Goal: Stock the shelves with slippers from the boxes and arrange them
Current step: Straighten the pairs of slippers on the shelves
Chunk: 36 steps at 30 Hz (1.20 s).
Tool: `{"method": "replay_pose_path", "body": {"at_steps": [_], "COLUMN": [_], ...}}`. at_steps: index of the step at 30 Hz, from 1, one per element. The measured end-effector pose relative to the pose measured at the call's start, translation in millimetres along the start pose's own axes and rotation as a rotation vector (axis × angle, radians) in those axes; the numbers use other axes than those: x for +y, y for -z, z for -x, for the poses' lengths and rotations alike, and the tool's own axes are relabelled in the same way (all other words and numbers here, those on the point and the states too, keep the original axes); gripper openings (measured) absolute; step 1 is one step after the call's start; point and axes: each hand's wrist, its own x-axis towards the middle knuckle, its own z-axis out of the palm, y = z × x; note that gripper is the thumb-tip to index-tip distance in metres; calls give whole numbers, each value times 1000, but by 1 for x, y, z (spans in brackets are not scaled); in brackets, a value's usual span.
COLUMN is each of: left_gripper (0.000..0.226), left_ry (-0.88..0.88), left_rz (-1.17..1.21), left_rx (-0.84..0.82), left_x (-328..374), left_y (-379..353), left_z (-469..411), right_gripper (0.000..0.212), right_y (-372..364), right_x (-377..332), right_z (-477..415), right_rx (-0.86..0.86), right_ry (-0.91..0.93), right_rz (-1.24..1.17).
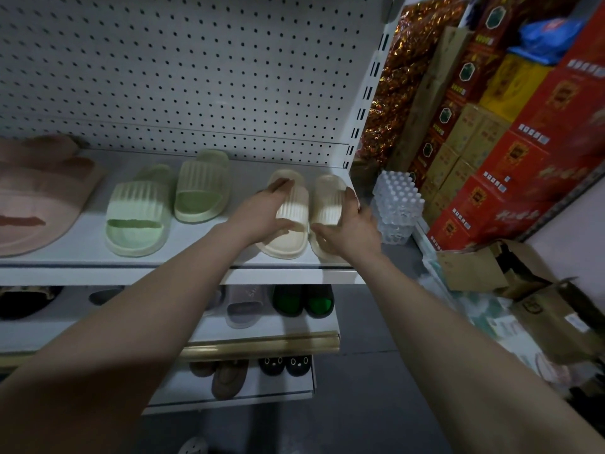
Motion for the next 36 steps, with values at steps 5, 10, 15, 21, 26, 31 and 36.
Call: {"method": "replay_pose_path", "body": {"at_steps": [5,10,15,21,26,31,36], "left_gripper": [89,89,92,92,89,88,90], "left_ry": [-23,-22,3,14,18,9,-21], "left_rz": [-2,56,68,96,85,73,84], "left_rx": [7,25,-22,-34,-24,-31,-13], "left_x": [-3,-5,-12,-15,-17,-16,-9], "left_y": [1,-3,-3,-3,-2,-3,-6], "left_z": [-11,-19,-31,-35,-37,-37,-34], "right_gripper": [104,106,107,108,102,104,106], "right_y": [0,-2,-1,3,10,10,11], "right_x": [-4,-4,-7,-5,4,4,6], "right_z": [-15,-30,-43,-53,-53,-50,-45], "right_rx": [-30,-44,-102,-148,-97,-92,-89], "right_ry": [-14,-11,-31,-33,-12,-37,-31], "right_rz": [-19,-49,-65,-33,-22,-20,-10]}}
